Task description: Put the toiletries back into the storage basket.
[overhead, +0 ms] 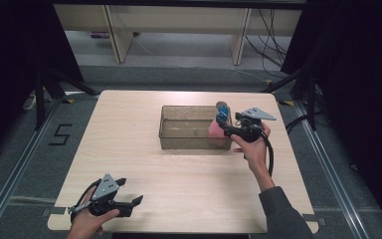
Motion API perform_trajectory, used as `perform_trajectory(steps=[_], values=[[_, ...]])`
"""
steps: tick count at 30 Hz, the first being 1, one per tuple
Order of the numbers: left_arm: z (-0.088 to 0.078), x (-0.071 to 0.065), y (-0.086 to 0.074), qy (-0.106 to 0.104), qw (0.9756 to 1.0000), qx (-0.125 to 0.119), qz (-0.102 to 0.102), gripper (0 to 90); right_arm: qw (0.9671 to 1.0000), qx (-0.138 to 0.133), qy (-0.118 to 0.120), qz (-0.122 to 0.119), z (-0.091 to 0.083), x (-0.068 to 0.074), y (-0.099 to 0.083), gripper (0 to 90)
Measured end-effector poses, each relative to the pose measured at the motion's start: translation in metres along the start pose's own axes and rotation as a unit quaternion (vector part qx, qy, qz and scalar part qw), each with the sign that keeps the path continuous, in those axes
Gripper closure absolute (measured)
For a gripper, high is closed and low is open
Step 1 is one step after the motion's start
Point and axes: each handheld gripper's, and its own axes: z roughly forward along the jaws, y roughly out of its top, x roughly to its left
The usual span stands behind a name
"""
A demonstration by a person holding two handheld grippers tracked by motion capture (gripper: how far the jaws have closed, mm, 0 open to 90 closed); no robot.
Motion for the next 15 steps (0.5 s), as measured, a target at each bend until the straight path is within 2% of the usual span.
perform_trajectory(steps=[2,3,5,8,9,11,12,13,14,15], values=[[0.0001,-0.0005,-0.0003,-0.003,1.0000,-0.001,-0.001,14.7,0.9999,-0.005,0.007,-0.014,-0.0008,-0.0033,-0.0001,25.1],[-0.0001,-0.0006,-0.0003,-0.003,1.0000,0.000,0.001,14.7,0.9999,0.000,0.006,0.010,-0.0029,0.0002,-0.0006,25.1],[0.0006,-0.0006,0.0000,-0.004,1.0000,-0.001,0.000,14.7,0.9999,-0.001,0.006,-0.010,-0.0030,-0.0017,-0.0013,25.2],[0.0004,-0.0006,-0.0003,-0.005,1.0000,0.001,0.002,14.7,0.9998,0.002,0.003,-0.022,-0.0048,-0.0015,-0.0020,25.2],[0.0003,-0.0005,-0.0004,-0.004,1.0000,0.001,0.002,14.7,0.9999,0.000,0.012,-0.001,-0.0047,0.0011,-0.0027,25.2],[0.0006,-0.0002,0.0000,-0.003,1.0000,-0.001,0.000,14.8,0.9999,-0.002,0.010,-0.006,-0.0055,0.0019,-0.0028,25.2],[0.0006,-0.0002,0.0000,-0.003,1.0000,-0.001,0.000,14.7,0.9998,-0.002,0.009,-0.017,-0.0058,0.0003,-0.0025,25.2],[-0.0001,-0.0005,-0.0002,-0.001,1.0000,0.000,-0.002,14.7,0.9999,-0.001,0.009,-0.013,-0.0068,0.0008,-0.0025,25.2],[-0.0002,-0.0006,-0.0003,-0.001,1.0000,0.000,-0.001,14.7,0.9999,0.002,0.014,0.005,-0.0076,0.0029,-0.0029,25.2],[-0.0002,-0.0006,-0.0003,-0.001,1.0000,0.000,-0.001,14.7,0.9999,0.002,0.014,0.005,-0.0076,0.0029,-0.0029,25.2]])
